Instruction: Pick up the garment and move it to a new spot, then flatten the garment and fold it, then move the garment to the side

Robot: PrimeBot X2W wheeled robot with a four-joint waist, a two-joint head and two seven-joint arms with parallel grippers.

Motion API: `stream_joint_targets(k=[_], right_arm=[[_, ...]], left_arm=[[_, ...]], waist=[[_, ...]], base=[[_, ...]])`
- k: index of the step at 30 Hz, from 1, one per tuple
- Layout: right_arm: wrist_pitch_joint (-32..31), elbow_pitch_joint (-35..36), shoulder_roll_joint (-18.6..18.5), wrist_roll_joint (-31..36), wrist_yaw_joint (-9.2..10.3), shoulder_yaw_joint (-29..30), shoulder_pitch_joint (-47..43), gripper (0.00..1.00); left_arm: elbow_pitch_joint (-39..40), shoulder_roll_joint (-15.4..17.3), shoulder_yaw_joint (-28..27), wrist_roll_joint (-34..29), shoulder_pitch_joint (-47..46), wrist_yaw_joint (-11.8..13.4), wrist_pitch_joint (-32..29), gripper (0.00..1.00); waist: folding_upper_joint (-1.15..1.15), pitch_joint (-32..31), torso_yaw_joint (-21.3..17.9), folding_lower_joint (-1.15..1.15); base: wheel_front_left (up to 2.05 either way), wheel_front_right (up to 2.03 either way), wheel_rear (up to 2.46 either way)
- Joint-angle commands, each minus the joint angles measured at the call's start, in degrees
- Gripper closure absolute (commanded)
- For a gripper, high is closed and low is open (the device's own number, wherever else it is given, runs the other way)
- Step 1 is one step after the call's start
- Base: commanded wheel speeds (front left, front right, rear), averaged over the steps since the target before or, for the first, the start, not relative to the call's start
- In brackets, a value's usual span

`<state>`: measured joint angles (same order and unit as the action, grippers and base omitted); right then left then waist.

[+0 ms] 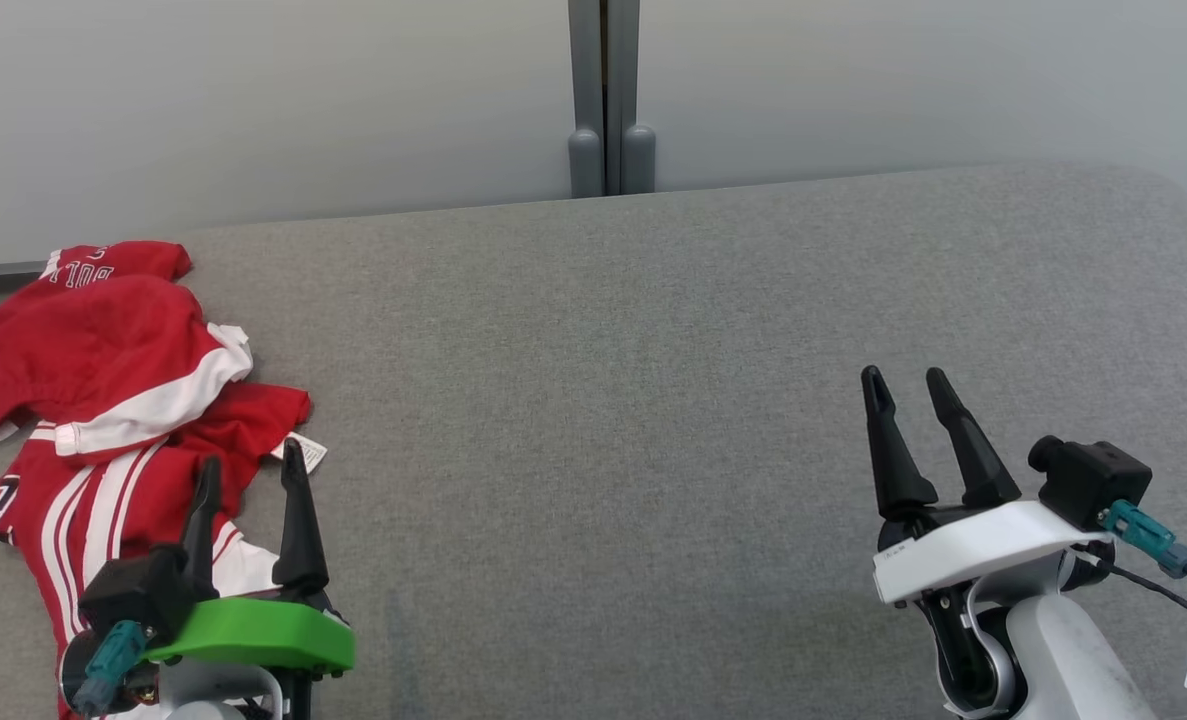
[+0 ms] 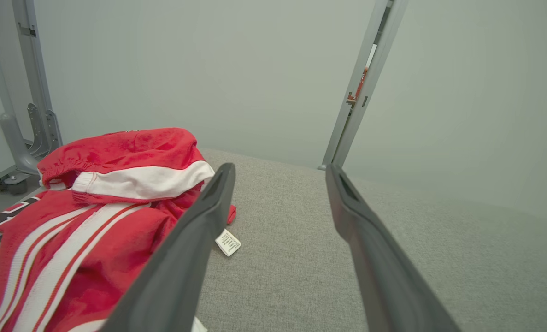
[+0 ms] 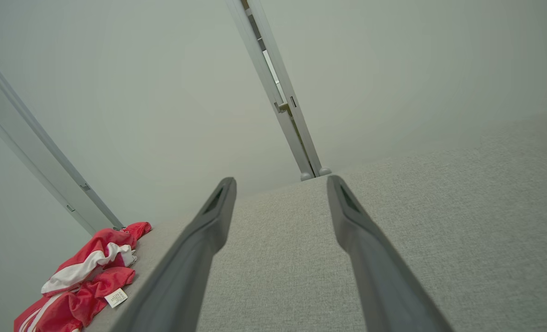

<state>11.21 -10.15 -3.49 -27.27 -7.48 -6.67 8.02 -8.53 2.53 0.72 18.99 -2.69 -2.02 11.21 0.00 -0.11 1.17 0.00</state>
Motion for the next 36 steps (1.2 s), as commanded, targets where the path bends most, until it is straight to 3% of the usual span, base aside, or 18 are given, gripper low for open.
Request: stream_joint_targets(k=[1, 36], right_arm=[[0.6, 0.5, -0.2, 1.3, -0.01, -0.3, 1.1, 0.00], [4.1, 0.1, -0.3, 12.5, -0.01, -2.7, 1.6, 0.00]], left_arm=[[0.1, 0.5, 0.2, -1.5, 0.4, -0.4, 0.6, 0.00], [1.3, 0.5, 1.1, -13.3, 1.2, -0.3, 4.0, 0.00]], waist=[[0.00, 0.0, 0.0, 0.00], [0.00, 0.1, 0.3, 0.00]], base=[[0.00, 0.00, 0.00], [0.00, 0.00, 0.00]])
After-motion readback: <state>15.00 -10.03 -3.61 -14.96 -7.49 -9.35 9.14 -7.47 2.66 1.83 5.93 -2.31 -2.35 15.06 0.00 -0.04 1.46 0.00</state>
